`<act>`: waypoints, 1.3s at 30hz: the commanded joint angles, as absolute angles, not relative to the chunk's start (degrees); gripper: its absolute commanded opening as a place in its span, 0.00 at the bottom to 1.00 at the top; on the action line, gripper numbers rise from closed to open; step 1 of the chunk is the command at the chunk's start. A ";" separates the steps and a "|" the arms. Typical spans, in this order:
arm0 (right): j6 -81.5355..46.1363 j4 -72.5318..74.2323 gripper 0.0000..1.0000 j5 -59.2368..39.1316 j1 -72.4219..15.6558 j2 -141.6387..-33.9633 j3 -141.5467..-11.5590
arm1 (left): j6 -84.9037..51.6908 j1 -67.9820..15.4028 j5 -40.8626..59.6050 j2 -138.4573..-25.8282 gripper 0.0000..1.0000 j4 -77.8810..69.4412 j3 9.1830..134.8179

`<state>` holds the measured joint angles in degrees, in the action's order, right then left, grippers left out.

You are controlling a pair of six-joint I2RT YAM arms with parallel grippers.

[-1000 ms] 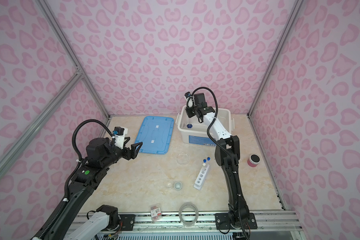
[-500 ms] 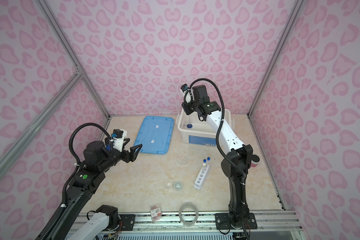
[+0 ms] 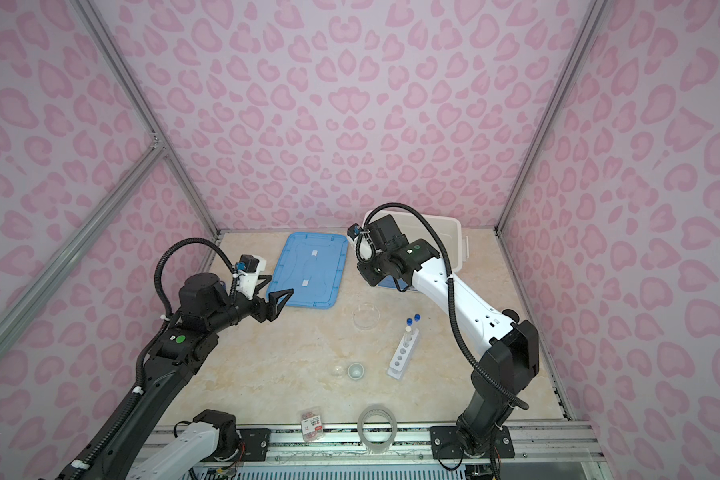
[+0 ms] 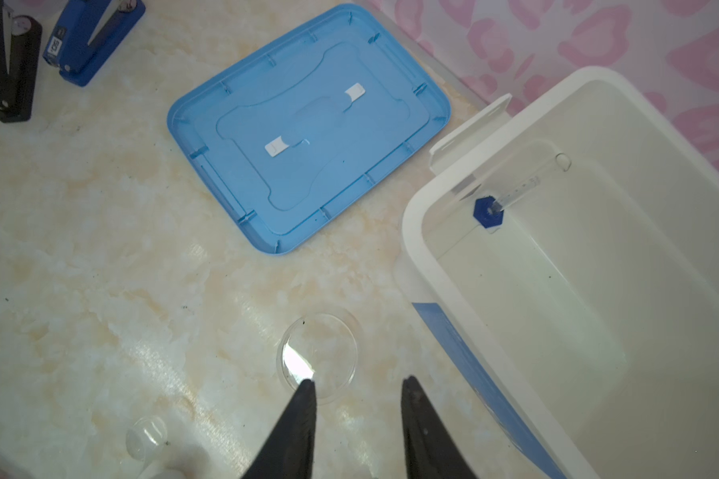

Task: Organize the chemistry lab equipment
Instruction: 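Raise right gripper out of the bin and move it over the clear glass dish, then lower right gripper onto the clear glass dish rim and close it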

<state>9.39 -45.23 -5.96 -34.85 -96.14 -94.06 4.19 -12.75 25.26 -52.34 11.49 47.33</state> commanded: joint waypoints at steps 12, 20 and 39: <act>1.75 -43.75 0.34 -5.07 -36.47 -101.14 -85.85 | 6.48 -15.76 25.27 -49.40 0.82 9.17 45.58; 0.97 -40.42 0.31 -2.31 -36.44 -104.35 -81.13 | 7.03 -16.33 24.55 -48.98 0.82 9.19 44.39; 3.11 -35.47 0.26 -4.48 -33.03 -111.70 -81.26 | 8.06 -16.37 22.02 -51.89 0.81 10.42 44.98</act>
<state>2.57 -36.93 -4.56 -32.75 -110.98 -81.54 7.35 -16.45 22.70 -51.83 10.68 44.51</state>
